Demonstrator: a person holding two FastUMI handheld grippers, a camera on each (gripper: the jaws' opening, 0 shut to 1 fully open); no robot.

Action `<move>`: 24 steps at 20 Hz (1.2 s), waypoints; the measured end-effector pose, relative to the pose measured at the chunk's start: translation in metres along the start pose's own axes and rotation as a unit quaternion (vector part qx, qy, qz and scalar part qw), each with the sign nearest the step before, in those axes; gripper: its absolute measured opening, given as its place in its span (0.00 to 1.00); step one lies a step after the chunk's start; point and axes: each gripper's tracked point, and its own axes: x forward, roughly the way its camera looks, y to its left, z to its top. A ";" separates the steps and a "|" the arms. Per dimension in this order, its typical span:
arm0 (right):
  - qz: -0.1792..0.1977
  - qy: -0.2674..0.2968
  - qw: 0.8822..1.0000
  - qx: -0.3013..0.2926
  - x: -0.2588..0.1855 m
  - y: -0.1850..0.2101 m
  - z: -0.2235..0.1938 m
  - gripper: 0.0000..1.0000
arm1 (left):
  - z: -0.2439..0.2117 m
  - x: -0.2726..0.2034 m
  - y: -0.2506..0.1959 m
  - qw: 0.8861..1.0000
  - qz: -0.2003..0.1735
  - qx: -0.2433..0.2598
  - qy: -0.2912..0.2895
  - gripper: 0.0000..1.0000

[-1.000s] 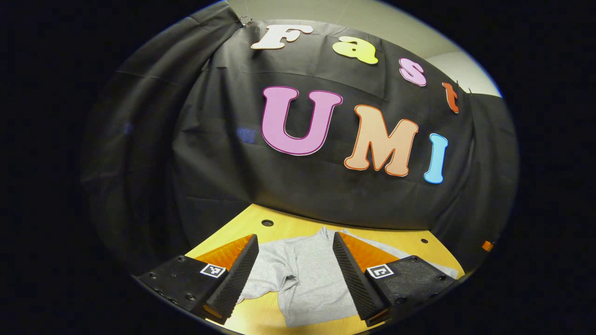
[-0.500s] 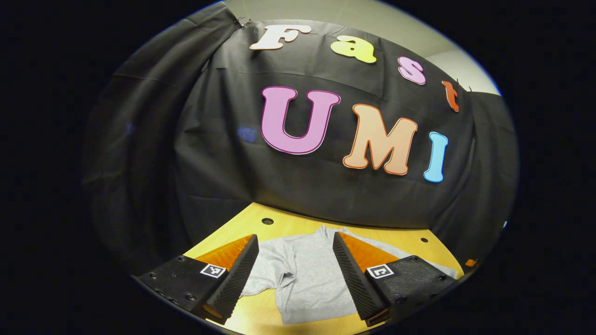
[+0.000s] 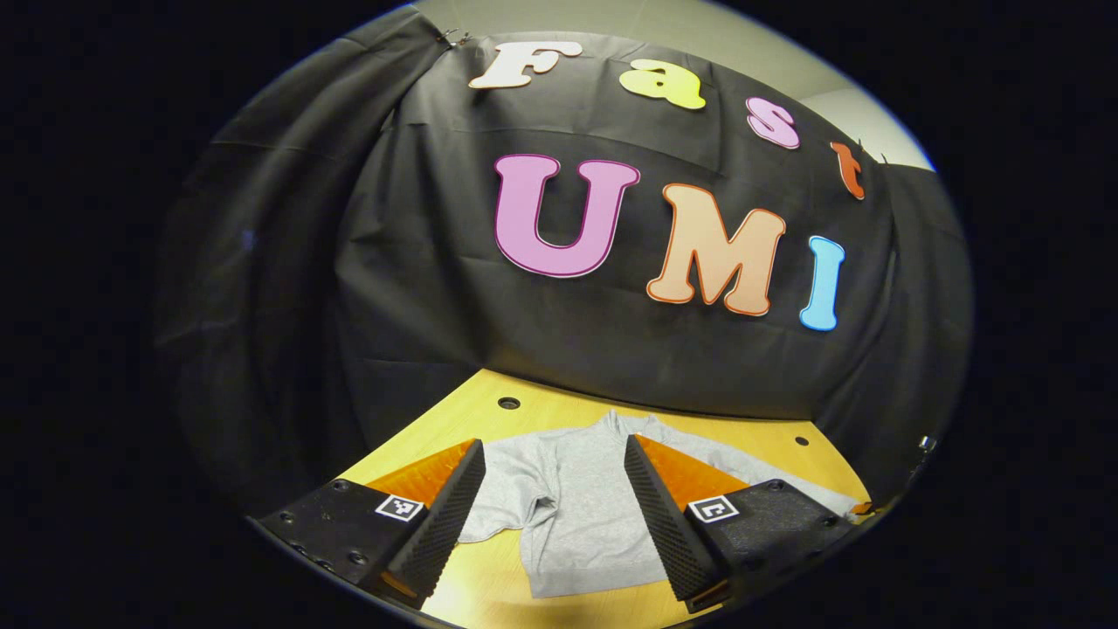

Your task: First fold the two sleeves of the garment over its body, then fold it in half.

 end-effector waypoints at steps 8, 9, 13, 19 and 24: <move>0.005 0.033 0.999 -0.036 0.006 0.007 -0.016 0.95 | -0.002 0.014 -0.013 1.000 -0.012 -0.011 0.006 0.93; 0.005 0.033 0.999 -0.034 0.007 0.007 -0.015 0.89 | -0.005 0.015 -0.014 1.000 -0.013 -0.013 0.008 0.93; 0.011 0.031 0.999 -0.042 0.010 0.013 -0.017 0.60 | -0.008 0.018 -0.014 1.000 -0.016 -0.021 0.011 0.93; -0.026 0.031 0.998 -0.055 0.010 0.026 -0.016 0.15 | -0.008 0.015 -0.009 1.000 -0.014 -0.021 0.011 0.93; -0.047 0.030 0.997 -0.058 0.007 0.033 -0.012 0.05 | -0.007 0.010 -0.002 1.000 -0.011 -0.016 0.010 0.93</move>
